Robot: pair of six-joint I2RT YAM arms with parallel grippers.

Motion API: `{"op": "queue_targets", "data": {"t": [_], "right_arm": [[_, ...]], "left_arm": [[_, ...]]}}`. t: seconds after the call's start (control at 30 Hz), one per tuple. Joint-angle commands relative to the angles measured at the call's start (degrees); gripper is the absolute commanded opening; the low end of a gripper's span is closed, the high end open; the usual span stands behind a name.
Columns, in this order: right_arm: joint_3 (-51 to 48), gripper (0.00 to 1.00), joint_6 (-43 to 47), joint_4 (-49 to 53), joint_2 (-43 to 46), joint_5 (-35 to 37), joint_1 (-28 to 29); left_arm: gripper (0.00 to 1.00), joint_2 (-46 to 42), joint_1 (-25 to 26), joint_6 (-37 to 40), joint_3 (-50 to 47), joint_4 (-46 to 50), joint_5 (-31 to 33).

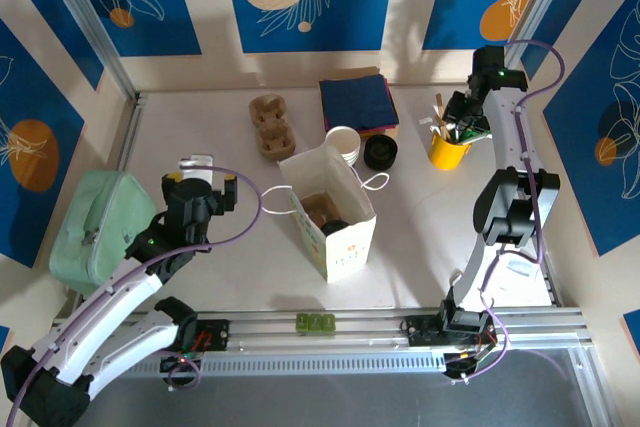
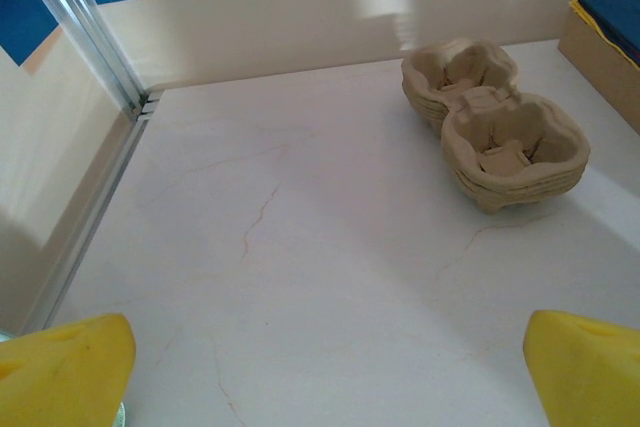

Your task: Pack the takeout coffee

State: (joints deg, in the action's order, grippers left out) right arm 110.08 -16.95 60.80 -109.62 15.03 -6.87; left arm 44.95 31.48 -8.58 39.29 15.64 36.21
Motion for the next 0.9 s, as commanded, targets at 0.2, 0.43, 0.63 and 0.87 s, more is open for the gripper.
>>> {"op": "queue_targets", "data": {"t": [0.2,0.43,0.63,0.87], "right_arm": [[1.6,0.48,-0.2,1.8,-2.4,1.0,-0.3],[1.5,0.48,-0.6,2.2,-2.6,1.5,-0.7],[1.4,0.42,-0.7,2.4,-2.4,2.0,-1.4],[1.2,0.34,-0.9,2.4,-2.2,1.6,-2.0]], "left_arm": [[0.99,0.1,-1.0,-0.7,0.6,-0.5,-1.0],[0.99,-0.3,-0.9,-1.0,0.6,-0.2,-1.1],[0.99,-0.5,-0.9,-1.1,0.6,-0.2,-1.2],[0.99,-0.3,-0.9,-1.4,0.5,-0.2,-1.6]]}}
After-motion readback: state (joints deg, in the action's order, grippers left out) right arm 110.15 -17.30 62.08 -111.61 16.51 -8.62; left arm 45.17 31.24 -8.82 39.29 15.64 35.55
